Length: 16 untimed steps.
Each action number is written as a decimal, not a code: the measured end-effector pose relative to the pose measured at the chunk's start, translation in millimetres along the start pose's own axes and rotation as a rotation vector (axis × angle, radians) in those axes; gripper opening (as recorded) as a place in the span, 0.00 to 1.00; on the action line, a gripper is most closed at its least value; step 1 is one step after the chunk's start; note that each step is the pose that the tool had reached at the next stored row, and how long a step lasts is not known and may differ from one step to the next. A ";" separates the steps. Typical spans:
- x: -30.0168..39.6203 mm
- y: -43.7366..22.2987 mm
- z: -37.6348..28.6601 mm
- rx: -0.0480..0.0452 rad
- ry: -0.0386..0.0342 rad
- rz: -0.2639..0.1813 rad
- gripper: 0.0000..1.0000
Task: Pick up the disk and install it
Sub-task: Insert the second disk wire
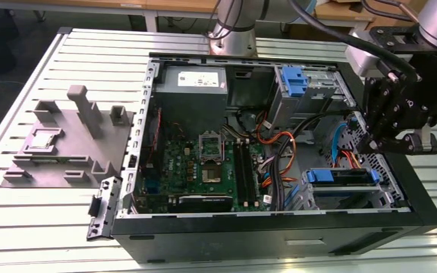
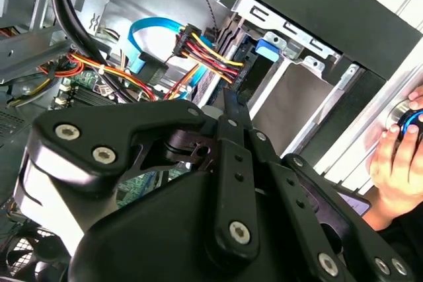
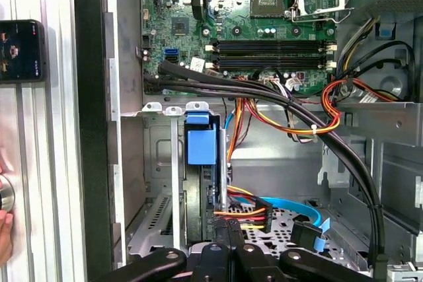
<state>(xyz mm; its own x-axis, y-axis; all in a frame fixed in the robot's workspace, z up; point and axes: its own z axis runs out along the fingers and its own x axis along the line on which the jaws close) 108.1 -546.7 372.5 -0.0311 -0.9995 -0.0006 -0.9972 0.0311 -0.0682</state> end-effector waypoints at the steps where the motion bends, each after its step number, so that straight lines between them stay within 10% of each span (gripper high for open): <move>1: -1.5 0.0 -0.3 0.0000 -0.0001 0.000 0.10; 16: -30.1 -0.1 -16.5 0.0000 -0.0004 0.000 0.10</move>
<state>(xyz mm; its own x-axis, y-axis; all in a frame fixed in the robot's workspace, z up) 108.1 -516.6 389.0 -0.0312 -0.9995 -0.0011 -0.9972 0.0312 -0.0682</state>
